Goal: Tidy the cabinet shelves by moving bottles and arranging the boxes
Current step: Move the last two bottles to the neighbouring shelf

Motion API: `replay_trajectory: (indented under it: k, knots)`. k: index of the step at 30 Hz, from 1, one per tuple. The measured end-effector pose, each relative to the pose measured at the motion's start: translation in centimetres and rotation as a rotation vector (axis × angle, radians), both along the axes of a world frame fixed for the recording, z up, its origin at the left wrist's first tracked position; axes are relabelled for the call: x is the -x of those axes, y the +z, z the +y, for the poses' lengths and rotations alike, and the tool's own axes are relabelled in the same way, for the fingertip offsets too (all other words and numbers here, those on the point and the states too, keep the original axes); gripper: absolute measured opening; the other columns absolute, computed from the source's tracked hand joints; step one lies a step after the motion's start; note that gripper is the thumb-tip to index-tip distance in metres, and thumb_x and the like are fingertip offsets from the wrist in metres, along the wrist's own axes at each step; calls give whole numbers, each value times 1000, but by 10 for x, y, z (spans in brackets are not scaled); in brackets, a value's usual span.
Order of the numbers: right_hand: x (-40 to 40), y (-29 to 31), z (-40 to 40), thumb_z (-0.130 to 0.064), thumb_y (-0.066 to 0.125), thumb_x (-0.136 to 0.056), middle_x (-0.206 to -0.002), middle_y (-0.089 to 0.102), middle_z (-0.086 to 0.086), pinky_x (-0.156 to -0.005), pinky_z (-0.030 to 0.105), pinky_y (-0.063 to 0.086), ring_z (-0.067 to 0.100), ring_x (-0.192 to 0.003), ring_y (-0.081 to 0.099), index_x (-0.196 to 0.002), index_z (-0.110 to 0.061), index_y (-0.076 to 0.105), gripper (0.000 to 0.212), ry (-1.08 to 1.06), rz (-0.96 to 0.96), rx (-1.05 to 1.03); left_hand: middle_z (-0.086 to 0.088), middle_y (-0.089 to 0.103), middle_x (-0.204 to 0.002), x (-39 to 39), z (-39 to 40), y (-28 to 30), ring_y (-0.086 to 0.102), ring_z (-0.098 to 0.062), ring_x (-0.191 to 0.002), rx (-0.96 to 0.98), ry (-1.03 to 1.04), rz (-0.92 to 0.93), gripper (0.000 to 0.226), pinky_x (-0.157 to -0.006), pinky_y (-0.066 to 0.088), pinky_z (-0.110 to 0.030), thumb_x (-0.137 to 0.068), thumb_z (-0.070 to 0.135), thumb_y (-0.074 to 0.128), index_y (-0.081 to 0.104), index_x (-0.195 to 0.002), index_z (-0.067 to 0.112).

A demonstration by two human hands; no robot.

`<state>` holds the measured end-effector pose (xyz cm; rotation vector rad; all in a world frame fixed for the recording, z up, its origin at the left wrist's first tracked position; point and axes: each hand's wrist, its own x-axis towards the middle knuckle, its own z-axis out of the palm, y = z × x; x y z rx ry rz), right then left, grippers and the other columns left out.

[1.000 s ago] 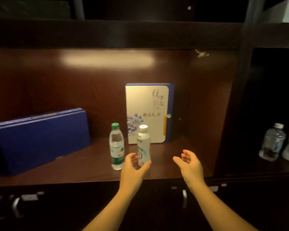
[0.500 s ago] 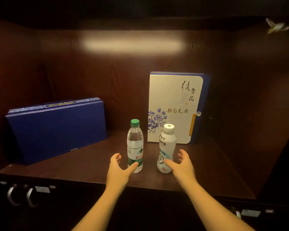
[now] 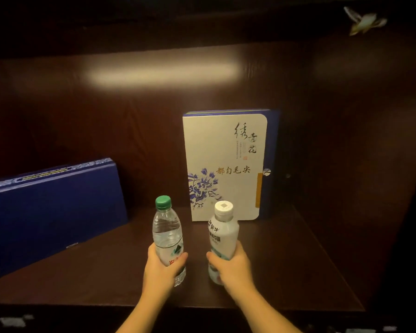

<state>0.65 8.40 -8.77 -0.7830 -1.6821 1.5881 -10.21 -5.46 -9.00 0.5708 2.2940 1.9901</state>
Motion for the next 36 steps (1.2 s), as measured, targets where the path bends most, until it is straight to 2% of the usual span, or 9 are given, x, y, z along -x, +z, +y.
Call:
replay_trajectory:
  k: [4, 6, 10, 13, 19, 22, 28, 33, 36]
  knots:
    - [-46, 4, -9, -9, 84, -67, -85, 72, 2, -65, 30, 56, 21, -79, 70, -92, -22, 64, 35, -84, 42, 47, 6, 66, -100, -44, 6, 0, 64, -12, -91, 3, -140, 13, 63, -76, 51, -35, -63, 34, 85, 48, -114, 31]
    - [-87, 11, -11, -12, 83, -69, -86, 73, 4, -66, 36, 58, 24, -81, 71, -95, -21, 65, 34, -126, 25, 54, 5, 68, -96, -81, 19, 6, 66, -9, -86, -28, -239, 9, 58, -70, 51, -29, -63, 34, 85, 50, -109, 35]
    - [-197, 30, -1, -17, 81, -70, -93, 72, 0, -71, 36, 59, 17, -87, 69, -104, -22, 62, 39, -309, -6, -18, 8, 69, -94, -173, 58, 18, 66, 1, -83, -77, -490, -1, 57, -62, 49, -17, -63, 35, 84, 49, -107, 37]
    - [-284, 45, 18, -13, 80, -73, -95, 71, 0, -76, 46, 59, 19, -88, 68, -106, -22, 60, 40, -454, -12, -27, 9, 70, -97, -246, 90, 25, 66, 0, -87, -111, -669, 4, 55, -62, 51, -18, -64, 33, 84, 50, -107, 39]
    - [-416, 55, 82, -17, 79, -76, -99, 69, 0, -77, 43, 58, 17, -90, 67, -109, -24, 58, 40, -636, -8, -54, 7, 68, -99, -363, 163, 31, 65, -2, -87, -104, -877, 2, 59, -66, 52, -20, -64, 35, 83, 49, -113, 34]
    - [-453, 51, 127, -21, 79, -74, -96, 69, -1, -69, 36, 58, 15, -85, 68, -105, -27, 57, 39, -667, -27, -60, 10, 66, -102, -398, 208, 33, 64, -4, -90, -83, -866, -1, 61, -76, 52, -27, -65, 37, 83, 49, -116, 33]
    - [-473, 39, 221, -25, 80, -69, -95, 69, -4, -63, 27, 55, 13, -85, 69, -104, -30, 57, 42, -611, -38, -70, 9, 63, -104, -415, 290, 30, 61, -7, -94, -62, -710, -7, 65, -71, 46, -21, -66, 36, 82, 46, -119, 30]
    - [-446, 30, 281, -24, 79, -70, -91, 69, -4, -62, 33, 58, 10, -80, 66, -103, -28, 58, 39, -543, -36, -60, 8, 63, -98, -392, 332, 19, 62, -8, -87, 12, -565, 10, 65, -63, 47, -22, -67, 36, 82, 46, -119, 26]
    - [-424, 22, 312, -27, 78, -69, -92, 70, 1, -71, 40, 60, 16, -82, 68, -102, -26, 58, 38, -495, -26, -56, 10, 61, -102, -377, 354, 14, 60, -9, -90, 27, -503, -17, 65, -69, 48, -29, -69, 36, 81, 44, -122, 28]
